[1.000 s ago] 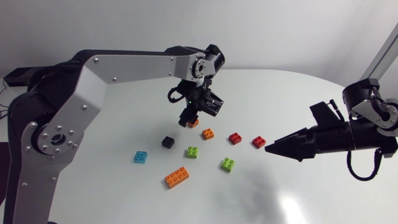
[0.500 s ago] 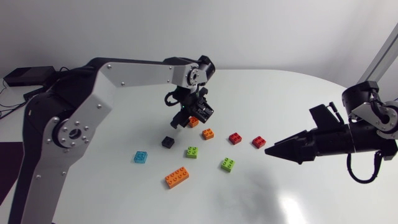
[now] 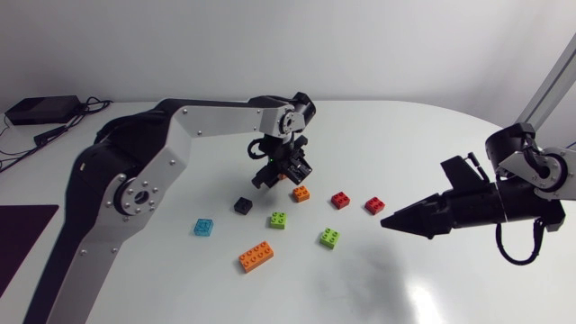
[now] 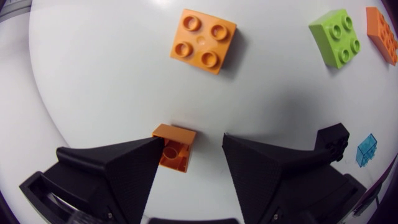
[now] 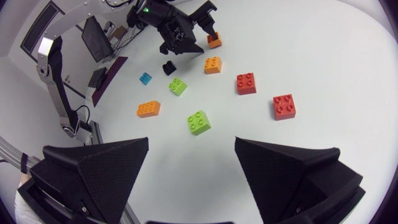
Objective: Separate the duplo bricks
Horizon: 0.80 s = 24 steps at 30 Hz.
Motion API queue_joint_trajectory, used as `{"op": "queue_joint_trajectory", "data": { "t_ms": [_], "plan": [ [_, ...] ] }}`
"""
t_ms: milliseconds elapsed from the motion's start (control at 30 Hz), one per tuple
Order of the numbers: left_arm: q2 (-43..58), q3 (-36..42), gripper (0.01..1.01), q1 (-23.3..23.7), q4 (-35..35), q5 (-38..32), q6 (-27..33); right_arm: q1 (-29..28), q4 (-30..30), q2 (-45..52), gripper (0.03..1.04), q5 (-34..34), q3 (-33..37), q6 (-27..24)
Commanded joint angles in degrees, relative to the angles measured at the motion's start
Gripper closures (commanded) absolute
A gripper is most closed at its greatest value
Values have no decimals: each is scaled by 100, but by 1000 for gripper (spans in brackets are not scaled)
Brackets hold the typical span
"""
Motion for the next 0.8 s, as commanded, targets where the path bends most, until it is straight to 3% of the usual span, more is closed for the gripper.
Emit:
{"op": "queue_joint_trajectory", "data": {
  "t_ms": [0, 400, 600, 767],
  "plan": [
    [197, 270, 377, 31, -65, 23, 222, 63, 16, 130, 67, -32, 138, -106],
    [-339, 525, 377, 5, -575, 357, 29, 151, 16, 438, 67, -49, 367, -159],
    [-392, 1975, 377, -13, -1665, 1614, -1052, 371, 104, 324, 67, -23, 455, -185],
    [-216, 3083, 377, 40, -2702, 2625, -1905, 679, 631, 16, 67, 267, 340, -9]
  ]
}}
